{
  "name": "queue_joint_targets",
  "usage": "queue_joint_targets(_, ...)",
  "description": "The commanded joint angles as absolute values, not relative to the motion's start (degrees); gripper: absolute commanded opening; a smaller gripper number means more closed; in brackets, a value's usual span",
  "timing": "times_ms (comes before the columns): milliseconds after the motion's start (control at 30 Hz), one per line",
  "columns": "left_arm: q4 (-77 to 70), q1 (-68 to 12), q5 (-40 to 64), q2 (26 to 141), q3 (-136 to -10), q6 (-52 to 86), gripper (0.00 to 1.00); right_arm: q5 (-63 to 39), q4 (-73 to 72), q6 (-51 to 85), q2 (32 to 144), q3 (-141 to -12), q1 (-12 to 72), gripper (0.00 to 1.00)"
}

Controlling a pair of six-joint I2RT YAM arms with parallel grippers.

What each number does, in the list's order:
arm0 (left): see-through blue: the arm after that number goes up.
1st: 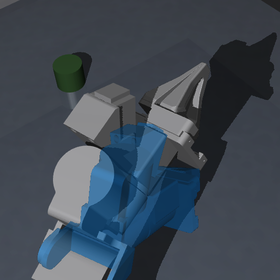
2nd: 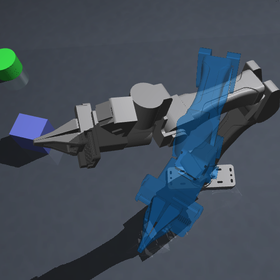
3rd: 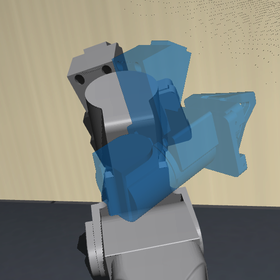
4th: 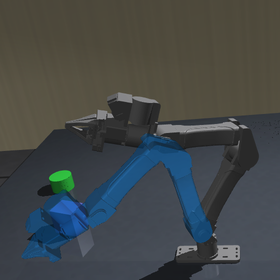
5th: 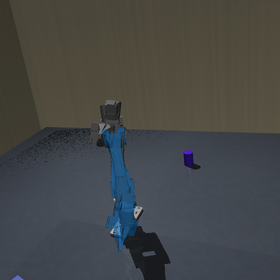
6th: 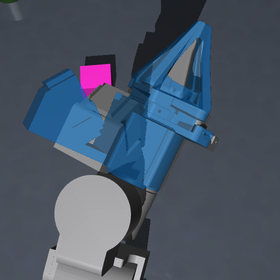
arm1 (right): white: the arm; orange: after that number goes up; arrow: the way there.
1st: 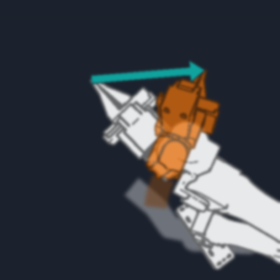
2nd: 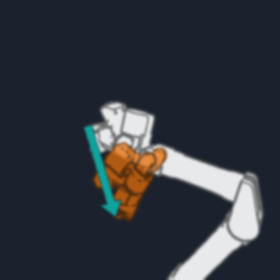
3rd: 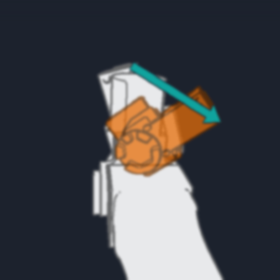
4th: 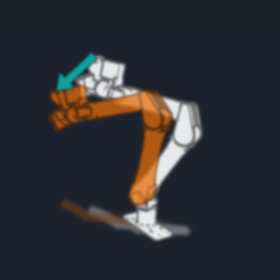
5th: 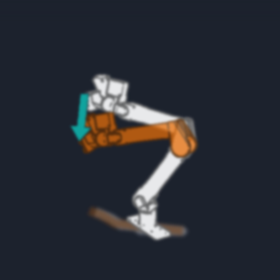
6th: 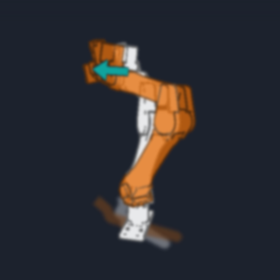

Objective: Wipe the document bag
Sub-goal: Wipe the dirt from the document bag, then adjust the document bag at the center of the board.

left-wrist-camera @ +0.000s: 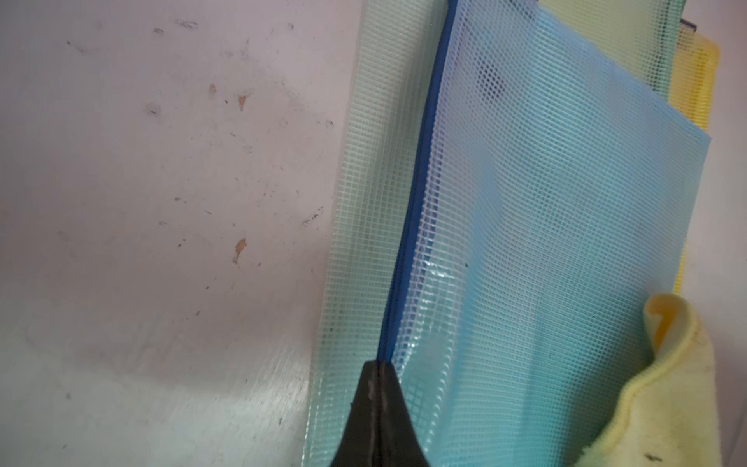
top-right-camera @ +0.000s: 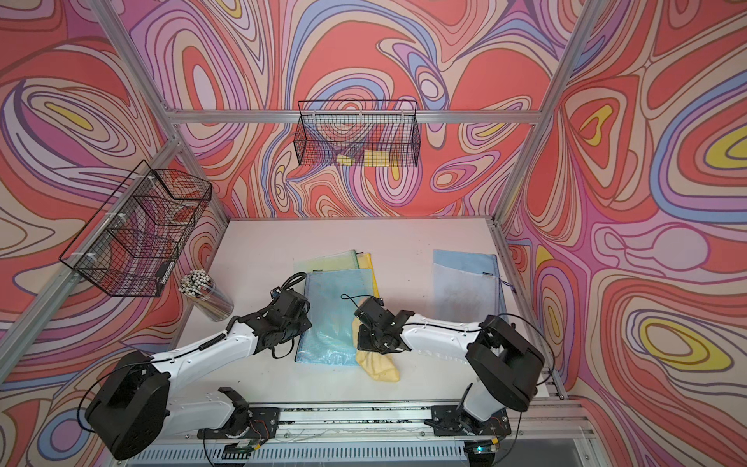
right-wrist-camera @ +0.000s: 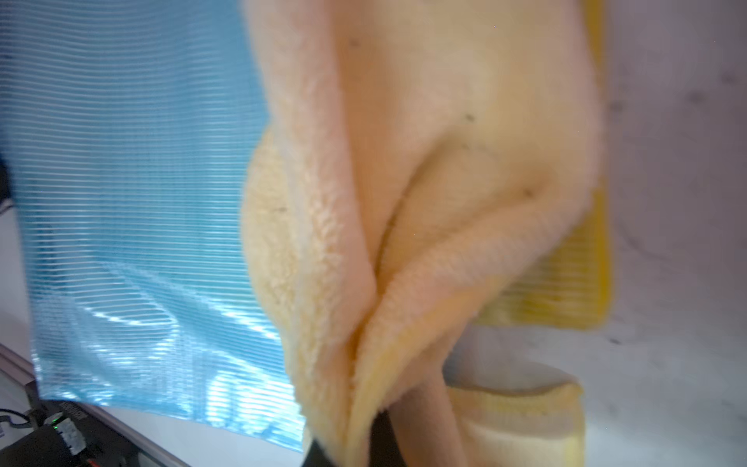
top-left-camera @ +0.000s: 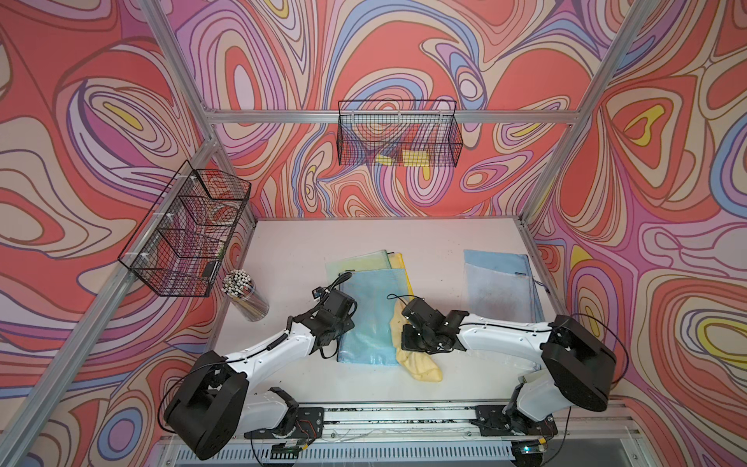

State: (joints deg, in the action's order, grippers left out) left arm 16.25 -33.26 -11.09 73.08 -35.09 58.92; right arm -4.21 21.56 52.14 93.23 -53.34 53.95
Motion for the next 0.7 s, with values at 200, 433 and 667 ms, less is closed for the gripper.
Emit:
queue_joint_targets(200,18.7,-32.9,-14.8,71.5,-35.3,60.1,0.0,-11.4,11.7,53.5,111.1,-68.4,61.9,0.0)
queue_joint_targets(433,20.1,-32.9,-15.7,71.0,-35.5,59.4,0.0,-7.8,13.1,56.1,106.9,-57.6,61.5,0.0)
queue_joint_targets(667,22.0,-32.5,-16.9,69.8,-36.2,57.5,0.0,-4.7,15.7,59.6,93.1,-37.9,55.2,0.0)
